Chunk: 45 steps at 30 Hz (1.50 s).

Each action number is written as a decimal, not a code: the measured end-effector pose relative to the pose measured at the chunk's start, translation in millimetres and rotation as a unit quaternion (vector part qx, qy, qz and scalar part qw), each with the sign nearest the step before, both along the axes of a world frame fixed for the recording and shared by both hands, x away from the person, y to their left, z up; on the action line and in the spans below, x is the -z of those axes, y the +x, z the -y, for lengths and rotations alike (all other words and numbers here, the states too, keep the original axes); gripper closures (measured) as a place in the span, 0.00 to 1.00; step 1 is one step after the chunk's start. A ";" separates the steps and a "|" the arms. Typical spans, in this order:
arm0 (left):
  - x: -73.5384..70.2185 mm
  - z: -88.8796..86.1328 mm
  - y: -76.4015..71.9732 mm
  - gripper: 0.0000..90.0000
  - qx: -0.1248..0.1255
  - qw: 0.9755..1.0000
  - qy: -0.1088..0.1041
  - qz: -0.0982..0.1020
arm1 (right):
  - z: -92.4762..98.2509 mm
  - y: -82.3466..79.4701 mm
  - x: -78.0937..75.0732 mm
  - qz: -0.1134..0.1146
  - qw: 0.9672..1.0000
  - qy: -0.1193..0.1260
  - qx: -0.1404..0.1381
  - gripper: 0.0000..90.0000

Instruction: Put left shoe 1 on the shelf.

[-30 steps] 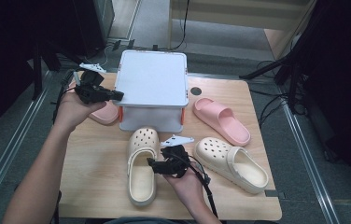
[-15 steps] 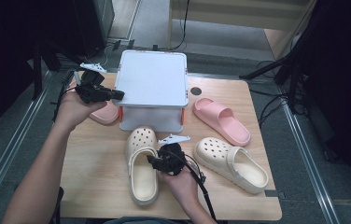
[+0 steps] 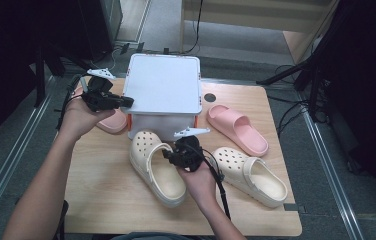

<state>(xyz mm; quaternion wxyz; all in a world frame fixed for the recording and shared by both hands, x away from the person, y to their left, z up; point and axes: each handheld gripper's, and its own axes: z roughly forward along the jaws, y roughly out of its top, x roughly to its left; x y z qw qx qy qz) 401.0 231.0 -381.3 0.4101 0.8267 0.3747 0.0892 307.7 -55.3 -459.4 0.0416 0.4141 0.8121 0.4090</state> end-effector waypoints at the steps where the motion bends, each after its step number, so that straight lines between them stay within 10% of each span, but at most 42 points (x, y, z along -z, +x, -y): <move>1: 0.0 -0.1 0.0 0.96 0.000 1.000 0.000 0.000 | -0.1 3.7 -2.4 0.005 1.000 0.000 0.004 0.87; 14: 1.1 0.4 0.8 0.96 0.007 1.000 -0.005 0.002 | -25.0 57.6 7.8 0.035 0.996 -0.032 0.071 0.86; 21: 1.1 0.6 0.2 0.96 0.008 1.000 -0.003 0.004 | -32.9 70.3 21.1 0.024 0.995 -0.010 0.100 0.86; 45: 1.8 1.8 0.3 0.96 0.002 1.000 -0.006 0.005 | -11.3 39.7 2.1 0.045 0.998 0.013 0.036 0.60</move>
